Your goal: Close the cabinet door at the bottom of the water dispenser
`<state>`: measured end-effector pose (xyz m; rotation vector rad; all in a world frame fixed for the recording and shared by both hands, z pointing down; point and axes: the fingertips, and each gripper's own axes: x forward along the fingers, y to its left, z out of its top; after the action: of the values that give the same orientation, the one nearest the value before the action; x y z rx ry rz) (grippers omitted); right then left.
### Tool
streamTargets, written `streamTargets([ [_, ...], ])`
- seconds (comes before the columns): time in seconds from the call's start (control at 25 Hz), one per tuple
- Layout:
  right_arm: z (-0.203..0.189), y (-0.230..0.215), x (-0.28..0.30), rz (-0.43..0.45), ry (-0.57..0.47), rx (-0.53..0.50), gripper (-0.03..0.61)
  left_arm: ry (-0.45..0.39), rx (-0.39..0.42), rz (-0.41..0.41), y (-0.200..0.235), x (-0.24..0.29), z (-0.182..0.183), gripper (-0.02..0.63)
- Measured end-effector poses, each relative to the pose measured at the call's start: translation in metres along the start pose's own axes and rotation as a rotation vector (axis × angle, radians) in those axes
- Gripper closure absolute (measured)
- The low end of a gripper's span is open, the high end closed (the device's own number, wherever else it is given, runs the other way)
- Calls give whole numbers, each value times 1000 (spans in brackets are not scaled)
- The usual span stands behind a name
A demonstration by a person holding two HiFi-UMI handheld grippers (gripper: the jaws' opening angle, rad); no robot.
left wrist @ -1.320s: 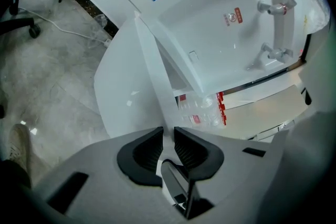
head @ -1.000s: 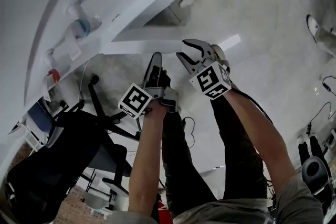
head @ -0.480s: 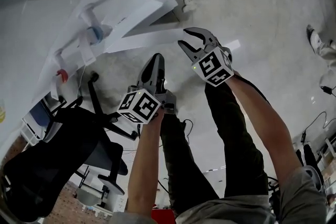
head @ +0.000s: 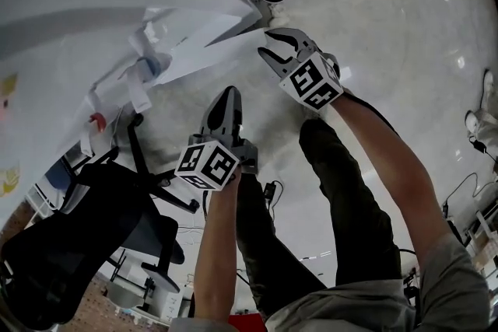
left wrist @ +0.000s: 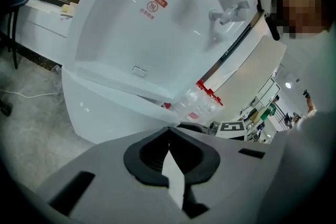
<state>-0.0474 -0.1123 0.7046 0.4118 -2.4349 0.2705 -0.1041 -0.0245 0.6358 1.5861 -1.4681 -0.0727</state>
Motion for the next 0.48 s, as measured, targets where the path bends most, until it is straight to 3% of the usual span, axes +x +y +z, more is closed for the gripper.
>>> streamTargets([
  [0.48, 19, -27, 21, 23, -22, -54, 445, -38, -13, 13, 8, 0, 5, 606],
])
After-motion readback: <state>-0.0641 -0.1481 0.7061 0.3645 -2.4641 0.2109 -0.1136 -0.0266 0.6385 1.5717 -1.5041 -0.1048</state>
